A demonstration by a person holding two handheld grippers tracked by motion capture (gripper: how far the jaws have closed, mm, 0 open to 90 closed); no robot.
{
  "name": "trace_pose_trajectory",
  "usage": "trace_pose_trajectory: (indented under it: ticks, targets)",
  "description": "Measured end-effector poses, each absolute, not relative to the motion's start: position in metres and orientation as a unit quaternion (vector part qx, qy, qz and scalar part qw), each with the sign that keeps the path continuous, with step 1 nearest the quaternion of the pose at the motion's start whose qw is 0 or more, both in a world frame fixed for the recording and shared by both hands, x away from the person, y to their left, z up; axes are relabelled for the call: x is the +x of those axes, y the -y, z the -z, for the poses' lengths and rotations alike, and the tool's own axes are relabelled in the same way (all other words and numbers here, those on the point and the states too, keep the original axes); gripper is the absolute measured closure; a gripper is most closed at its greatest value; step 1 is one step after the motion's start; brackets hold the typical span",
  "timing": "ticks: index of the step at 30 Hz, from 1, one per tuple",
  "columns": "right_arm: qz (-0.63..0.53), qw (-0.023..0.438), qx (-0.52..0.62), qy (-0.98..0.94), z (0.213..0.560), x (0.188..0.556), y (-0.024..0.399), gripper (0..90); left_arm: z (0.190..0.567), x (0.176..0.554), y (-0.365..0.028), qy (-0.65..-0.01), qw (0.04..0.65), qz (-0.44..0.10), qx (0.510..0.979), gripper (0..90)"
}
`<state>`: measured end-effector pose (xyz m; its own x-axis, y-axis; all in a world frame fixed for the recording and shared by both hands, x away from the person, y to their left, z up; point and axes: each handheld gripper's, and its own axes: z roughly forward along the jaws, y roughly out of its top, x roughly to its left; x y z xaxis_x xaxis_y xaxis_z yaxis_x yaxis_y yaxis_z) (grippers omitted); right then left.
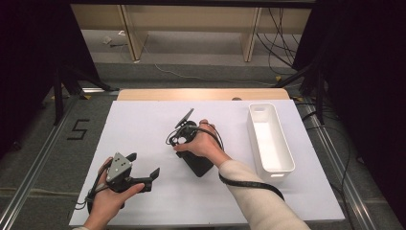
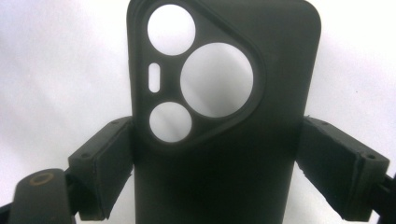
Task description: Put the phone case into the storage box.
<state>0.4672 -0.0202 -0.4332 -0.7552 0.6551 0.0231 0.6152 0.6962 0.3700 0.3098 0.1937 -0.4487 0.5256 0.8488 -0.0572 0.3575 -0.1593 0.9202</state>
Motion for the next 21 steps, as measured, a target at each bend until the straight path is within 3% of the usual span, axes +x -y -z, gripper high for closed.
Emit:
trace_pose_trajectory:
  ticks: [21]
  targets:
    - [-0.214,0.062,0.34,-0.914,0.415,0.463,0.031,15.5,0.449,0.31,-0.194,-0.42,0.494,-0.249,0.719,3.4]
